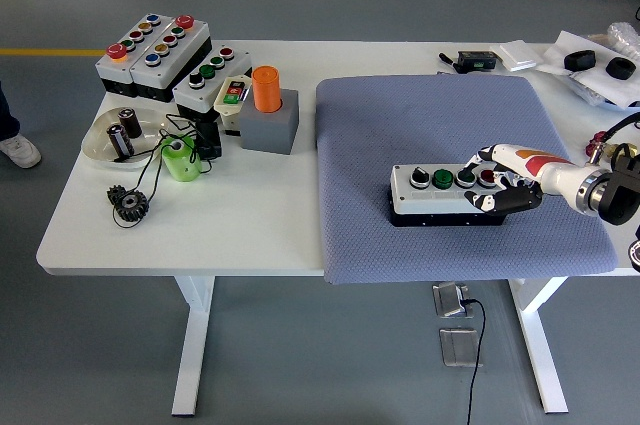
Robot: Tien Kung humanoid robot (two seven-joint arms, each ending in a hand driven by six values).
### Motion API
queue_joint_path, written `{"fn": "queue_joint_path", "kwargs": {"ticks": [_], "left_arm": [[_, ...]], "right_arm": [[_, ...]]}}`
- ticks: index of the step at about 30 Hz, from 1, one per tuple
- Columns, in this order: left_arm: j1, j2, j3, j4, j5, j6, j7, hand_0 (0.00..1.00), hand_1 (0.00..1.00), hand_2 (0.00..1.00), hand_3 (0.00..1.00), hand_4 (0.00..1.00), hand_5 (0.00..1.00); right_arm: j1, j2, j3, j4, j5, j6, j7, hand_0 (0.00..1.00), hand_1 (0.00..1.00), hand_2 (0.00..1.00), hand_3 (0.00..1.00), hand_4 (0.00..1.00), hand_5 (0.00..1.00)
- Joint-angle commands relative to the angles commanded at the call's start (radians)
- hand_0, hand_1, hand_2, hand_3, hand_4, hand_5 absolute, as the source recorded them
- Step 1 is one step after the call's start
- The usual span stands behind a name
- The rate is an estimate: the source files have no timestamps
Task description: Pick up the button,place it on the desk,press the button,press the button
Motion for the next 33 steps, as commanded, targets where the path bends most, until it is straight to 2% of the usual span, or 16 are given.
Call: {"fn": "queue_joint_path", "kwargs": {"ticks": [16,33], "left_arm": [[0.003,-0.002,-0.006,0.0,0.008,0.001,0.004,0.672,0.701,0.721,0.527,0.376,0.998],[0.006,-0.003,-0.009,0.0,0.018,0.001,0.006,0.673,0.702,0.72,0.527,0.376,0.998]], "right_arm": [[-0.001,0.012,-0.02,-0.02,-0.015,-0.003,-0.007,0.158,0.998,0.045,0.707,0.619,0.418],[-0.006,0.004,0.021,-0.021,-0.019,-0.006,-0.005,0.159,0.998,0.045,0.707,0.619,0.417]]}}
